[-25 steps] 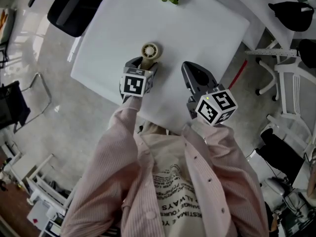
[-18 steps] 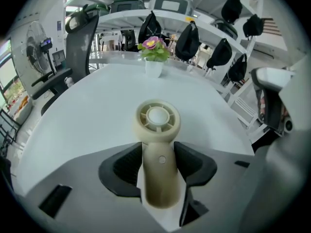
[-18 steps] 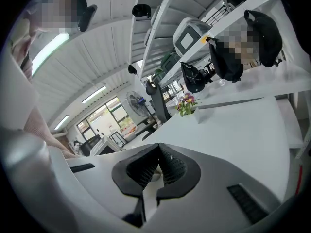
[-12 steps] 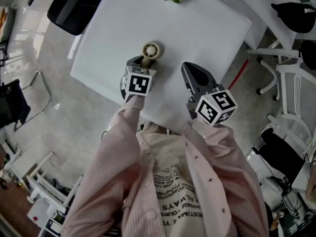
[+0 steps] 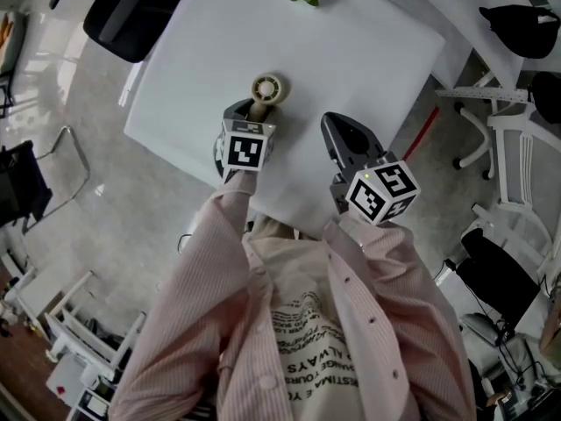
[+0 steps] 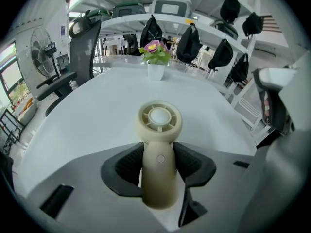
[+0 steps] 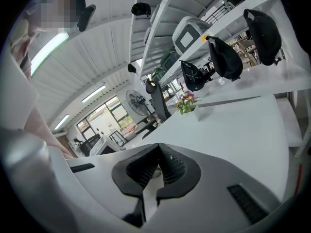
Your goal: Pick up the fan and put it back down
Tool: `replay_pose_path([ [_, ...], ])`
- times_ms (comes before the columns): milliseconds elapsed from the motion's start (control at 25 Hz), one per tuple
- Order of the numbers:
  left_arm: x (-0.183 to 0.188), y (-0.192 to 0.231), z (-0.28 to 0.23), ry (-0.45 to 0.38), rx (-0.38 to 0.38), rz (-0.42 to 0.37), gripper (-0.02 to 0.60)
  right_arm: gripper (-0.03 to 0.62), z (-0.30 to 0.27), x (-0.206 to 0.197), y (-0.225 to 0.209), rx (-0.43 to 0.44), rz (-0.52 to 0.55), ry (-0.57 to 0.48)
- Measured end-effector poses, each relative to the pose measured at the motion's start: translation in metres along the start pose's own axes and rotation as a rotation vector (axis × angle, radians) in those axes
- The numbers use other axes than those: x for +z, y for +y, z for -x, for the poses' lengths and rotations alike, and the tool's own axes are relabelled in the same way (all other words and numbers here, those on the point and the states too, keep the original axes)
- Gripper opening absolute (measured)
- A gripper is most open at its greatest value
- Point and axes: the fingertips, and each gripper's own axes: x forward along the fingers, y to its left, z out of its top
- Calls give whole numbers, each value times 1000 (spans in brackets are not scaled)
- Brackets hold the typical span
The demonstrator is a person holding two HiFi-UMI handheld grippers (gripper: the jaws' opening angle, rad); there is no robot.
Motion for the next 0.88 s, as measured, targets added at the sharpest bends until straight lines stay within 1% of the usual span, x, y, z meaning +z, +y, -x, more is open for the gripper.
replay_pose_path([
  [120,0,2,4,-20,8,12,183,-2,4,-1,1,-5,0,0],
  [280,1,4,10,-53,1,33,183,-2,8,-3,0,-15,3,-1],
  [520,12,-1,24,-115,-4,34,183,-2,11,1,4,-13,21,-10],
  [880,28,-17,69,-236,-24,38,183,-2,23,13,20,5,73,-37],
])
